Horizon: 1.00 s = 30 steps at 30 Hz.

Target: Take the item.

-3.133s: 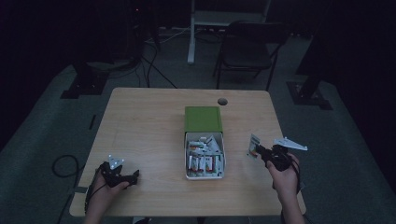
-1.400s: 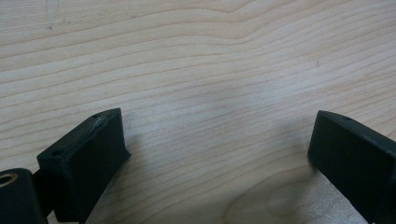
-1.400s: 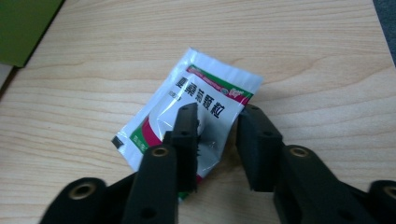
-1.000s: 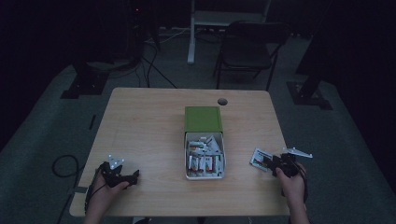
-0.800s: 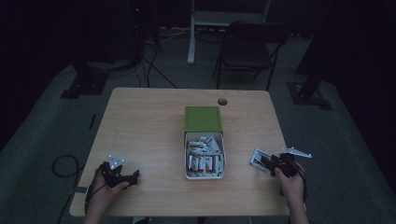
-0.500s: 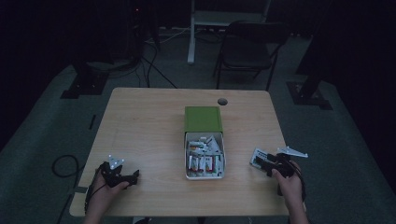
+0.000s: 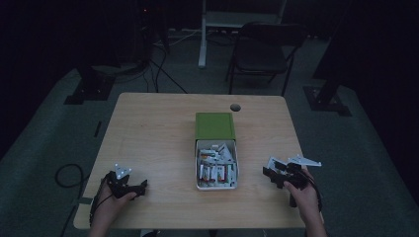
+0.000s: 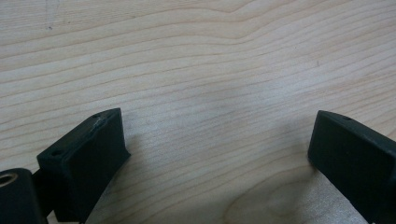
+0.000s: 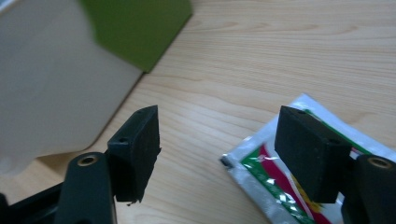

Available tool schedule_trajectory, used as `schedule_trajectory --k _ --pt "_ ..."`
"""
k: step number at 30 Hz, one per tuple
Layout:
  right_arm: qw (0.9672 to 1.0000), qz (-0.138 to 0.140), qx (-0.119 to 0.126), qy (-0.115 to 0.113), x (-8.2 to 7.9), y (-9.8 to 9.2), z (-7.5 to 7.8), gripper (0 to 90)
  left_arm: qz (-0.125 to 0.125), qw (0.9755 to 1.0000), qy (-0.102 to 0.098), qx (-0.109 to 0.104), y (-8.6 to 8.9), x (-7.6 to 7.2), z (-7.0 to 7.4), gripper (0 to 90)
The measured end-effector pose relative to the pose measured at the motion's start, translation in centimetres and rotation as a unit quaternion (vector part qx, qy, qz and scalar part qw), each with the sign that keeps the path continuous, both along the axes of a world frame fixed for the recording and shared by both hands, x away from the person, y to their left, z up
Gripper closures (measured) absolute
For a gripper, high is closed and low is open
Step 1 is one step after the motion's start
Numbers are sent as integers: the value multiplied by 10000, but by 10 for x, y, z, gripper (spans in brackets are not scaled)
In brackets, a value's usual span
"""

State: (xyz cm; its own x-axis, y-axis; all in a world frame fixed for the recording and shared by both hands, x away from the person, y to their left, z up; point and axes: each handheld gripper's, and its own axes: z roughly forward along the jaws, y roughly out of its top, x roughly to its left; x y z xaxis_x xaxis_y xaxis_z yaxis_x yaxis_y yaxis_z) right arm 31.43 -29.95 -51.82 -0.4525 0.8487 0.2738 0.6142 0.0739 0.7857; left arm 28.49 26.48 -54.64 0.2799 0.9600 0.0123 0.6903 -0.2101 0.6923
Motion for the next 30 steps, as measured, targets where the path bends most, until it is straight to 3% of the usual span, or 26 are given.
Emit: schedule_trajectory --k 4,7,17,20,24,27,28,30 --pt "9997 196 128 -66 -1 6 1 296 0 10000 0 2 0 0 0 48" --pt "9975 700 -39 -58 -3 10 0 269 0 10000 -1 0 0 0 0 48" --pt "9915 1289 -22 -181 -10 29 -2 269 -1 10000 1 1 0 0 0 48" --pt "9881 1515 -132 -237 -12 32 -2 269 0 10000 0 0 0 0 0 48" --pt "9800 1915 -444 -300 -14 35 -3 269 0 10000 0 1 0 0 0 47" --pt "9755 2143 -408 -293 -17 38 -8 260 -1 10000 -1 3 0 0 0 47" --pt "9755 2143 -408 -293 -17 38 -8 260 1 10000 -1 3 0 0 0 47" --pt "9728 2244 -509 -287 -18 39 -10 259 -1 10000 1 4 0 0 0 47"
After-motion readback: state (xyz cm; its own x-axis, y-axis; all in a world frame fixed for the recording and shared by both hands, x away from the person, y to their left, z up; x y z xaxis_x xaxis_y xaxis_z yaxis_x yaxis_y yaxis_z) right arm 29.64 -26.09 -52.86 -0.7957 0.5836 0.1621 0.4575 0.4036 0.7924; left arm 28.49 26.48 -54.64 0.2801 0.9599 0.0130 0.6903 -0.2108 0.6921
